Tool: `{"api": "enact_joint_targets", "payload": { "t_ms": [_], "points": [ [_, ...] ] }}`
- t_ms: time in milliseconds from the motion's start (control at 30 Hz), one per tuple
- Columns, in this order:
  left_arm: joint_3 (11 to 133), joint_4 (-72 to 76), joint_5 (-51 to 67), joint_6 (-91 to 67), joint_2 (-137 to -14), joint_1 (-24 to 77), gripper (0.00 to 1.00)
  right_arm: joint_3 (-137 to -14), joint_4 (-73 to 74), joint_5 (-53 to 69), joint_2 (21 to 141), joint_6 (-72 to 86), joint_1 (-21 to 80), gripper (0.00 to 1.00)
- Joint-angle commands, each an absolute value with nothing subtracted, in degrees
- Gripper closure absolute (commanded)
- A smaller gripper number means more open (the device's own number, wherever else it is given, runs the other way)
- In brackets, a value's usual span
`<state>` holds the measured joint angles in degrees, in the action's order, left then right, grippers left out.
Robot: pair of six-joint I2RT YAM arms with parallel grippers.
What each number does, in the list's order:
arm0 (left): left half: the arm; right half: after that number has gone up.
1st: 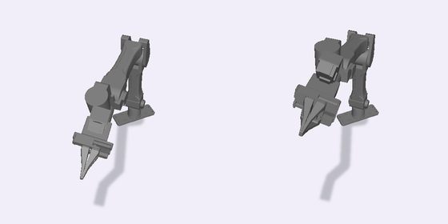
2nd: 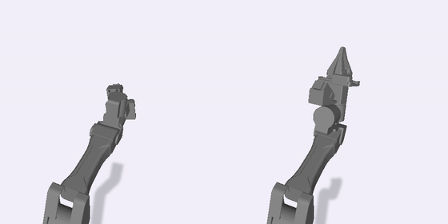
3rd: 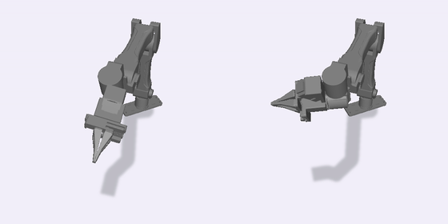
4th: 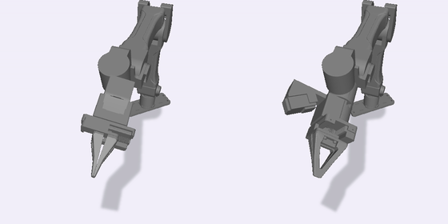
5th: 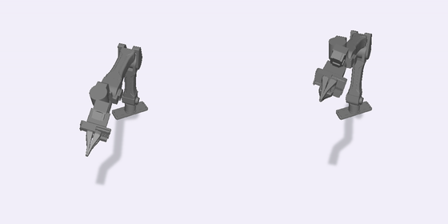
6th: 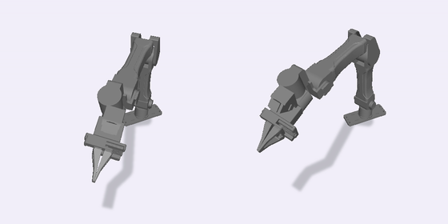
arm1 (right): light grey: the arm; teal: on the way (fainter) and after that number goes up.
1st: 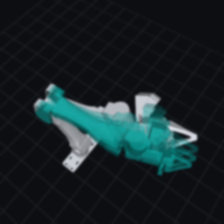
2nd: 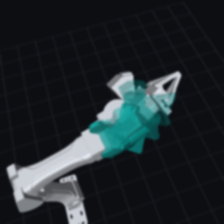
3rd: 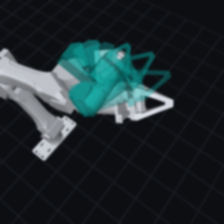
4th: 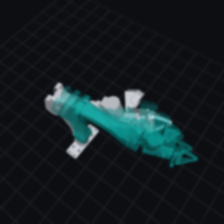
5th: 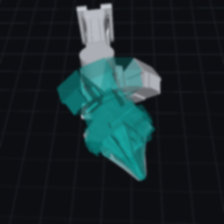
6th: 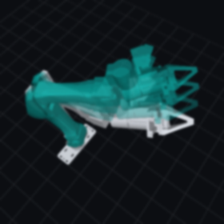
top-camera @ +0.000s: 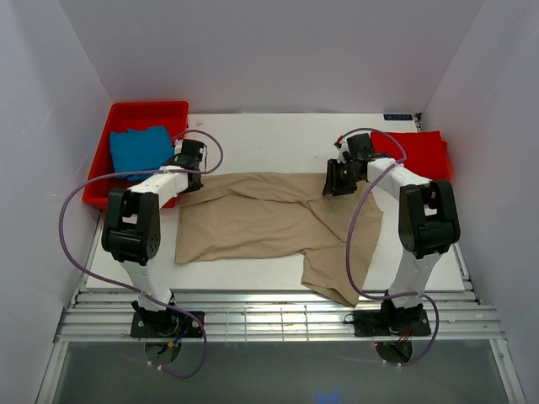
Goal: Fold and stack the t-shirts
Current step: Fold the tshirt
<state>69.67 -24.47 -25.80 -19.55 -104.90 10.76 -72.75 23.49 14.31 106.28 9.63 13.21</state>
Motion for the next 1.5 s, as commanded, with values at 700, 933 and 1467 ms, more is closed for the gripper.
{"api": "enact_joint_targets", "payload": {
  "t_ms": [700,933,1467],
  "points": [
    [68.6,-25.5,-28.0,-19.2,-101.2,10.7,0.71,-76.1,19.6,21.0,111.2,10.5,13.4,0.77],
    [68.4,-25.4,-28.3,-19.2,-101.0,10.7,0.71,-75.8,20.1,23.6,111.7,10.0,13.4,0.83],
    [68.0,-25.1,-27.8,-20.1,-101.2,10.6,0.72,-65.3,24.3,27.6,97.3,10.0,15.6,0.88]
  ]
}}
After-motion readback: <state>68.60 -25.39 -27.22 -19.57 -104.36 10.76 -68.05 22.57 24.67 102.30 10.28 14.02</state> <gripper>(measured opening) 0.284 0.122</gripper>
